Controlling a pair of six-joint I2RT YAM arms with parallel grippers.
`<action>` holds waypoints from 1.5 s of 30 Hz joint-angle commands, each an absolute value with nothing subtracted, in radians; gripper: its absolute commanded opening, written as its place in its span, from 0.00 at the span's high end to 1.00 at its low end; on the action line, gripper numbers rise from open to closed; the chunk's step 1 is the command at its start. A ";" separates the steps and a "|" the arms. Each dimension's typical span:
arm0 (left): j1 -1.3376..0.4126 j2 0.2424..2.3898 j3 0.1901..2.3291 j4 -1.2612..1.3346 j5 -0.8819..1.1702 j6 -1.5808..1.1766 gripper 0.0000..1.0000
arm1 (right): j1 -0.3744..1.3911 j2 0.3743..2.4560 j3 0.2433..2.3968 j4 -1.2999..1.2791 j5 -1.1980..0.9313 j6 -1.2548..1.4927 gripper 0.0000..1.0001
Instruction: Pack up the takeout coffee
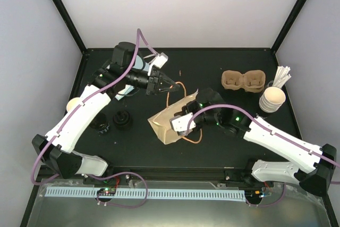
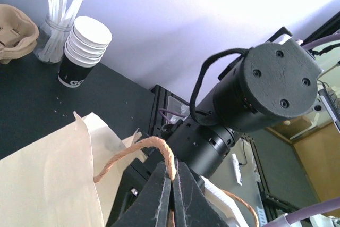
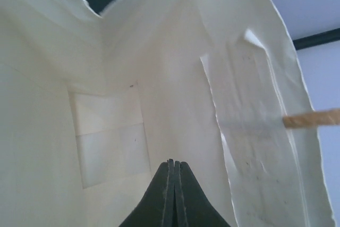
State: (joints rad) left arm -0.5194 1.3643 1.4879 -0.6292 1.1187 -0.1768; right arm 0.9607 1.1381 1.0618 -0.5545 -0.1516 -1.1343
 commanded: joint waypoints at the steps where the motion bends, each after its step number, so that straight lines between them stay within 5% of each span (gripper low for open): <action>1: -0.525 1.369 1.528 -0.578 1.126 -0.194 0.98 | 1.000 1.107 1.019 -0.492 -0.108 -1.163 0.99; 17: -0.531 1.370 1.541 -0.601 1.152 -0.171 0.98 | 1.023 1.183 1.109 -0.739 -0.127 -0.877 0.99; 33: -0.580 1.347 1.513 -0.646 1.132 -0.127 0.99 | 1.025 1.268 1.145 -0.661 0.029 -0.935 0.99; 45: -0.585 1.350 1.517 -0.658 1.127 -0.114 0.98 | 1.122 1.233 0.952 -0.487 0.103 -0.941 0.99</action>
